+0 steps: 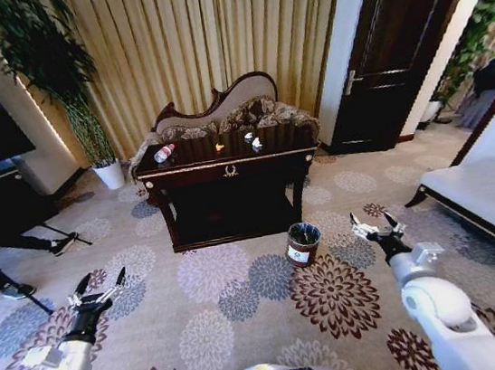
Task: Move to the front of the table and place the trash on the table into the trash bin.
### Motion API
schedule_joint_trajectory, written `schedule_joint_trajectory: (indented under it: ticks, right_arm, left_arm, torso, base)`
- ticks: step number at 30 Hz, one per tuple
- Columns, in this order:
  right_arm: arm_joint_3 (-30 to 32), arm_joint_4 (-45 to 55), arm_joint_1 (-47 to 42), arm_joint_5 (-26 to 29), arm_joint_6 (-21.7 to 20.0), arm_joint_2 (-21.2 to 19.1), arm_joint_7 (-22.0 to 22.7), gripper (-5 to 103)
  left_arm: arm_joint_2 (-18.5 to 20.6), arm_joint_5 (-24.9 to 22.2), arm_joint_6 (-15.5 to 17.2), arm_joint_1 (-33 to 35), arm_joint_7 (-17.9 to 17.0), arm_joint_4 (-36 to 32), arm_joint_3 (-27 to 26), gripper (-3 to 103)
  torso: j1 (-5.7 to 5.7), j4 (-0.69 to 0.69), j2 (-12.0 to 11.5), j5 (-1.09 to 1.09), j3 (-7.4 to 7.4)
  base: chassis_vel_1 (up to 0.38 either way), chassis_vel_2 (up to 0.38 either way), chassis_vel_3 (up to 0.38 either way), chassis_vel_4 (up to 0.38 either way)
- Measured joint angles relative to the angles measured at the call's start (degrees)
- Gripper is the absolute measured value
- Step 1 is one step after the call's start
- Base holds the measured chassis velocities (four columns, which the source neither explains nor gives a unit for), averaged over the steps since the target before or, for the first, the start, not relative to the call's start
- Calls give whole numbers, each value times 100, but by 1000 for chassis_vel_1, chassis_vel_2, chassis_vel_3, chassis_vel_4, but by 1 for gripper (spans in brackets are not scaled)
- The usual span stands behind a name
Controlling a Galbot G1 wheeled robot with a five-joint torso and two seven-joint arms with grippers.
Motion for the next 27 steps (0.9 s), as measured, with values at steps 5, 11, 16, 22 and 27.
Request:
schedule_joint_trajectory:
  ticks: [5,11,16,22,27]
  right_arm:
    - [6,-37,-30,109,56,-305,0,100]
    - [-55,-2,72,83,59,-208,0,100]
    - [-108,-34,93,-6,55,-147,0,100]
    - [-108,-52,110,-10,51,-129,0,100]
    - [-116,-68,112,-34,48,-64,0,100]
  left_arm:
    - [-1,11,0,-1,3,1,40,100]
    - [19,28,40,-36,6,-39,62,100]
    - [55,38,55,-62,9,5,68,100]
    - [57,43,56,-71,21,25,83,100]
    - [64,45,56,-71,47,50,85,100]
  torso:
    - [0,0,0,0,0]
    - [0,0,0,1,0]
    - [-1,0,0,0,0]
    - [-1,0,0,0,0]
    - [0,0,0,-1,0]
  base:
    - [-55,51,59,-53]
    - [-62,51,59,-56]
    - [-70,84,65,-82]
    - [-105,94,98,-114]
    - [-140,144,130,-134]
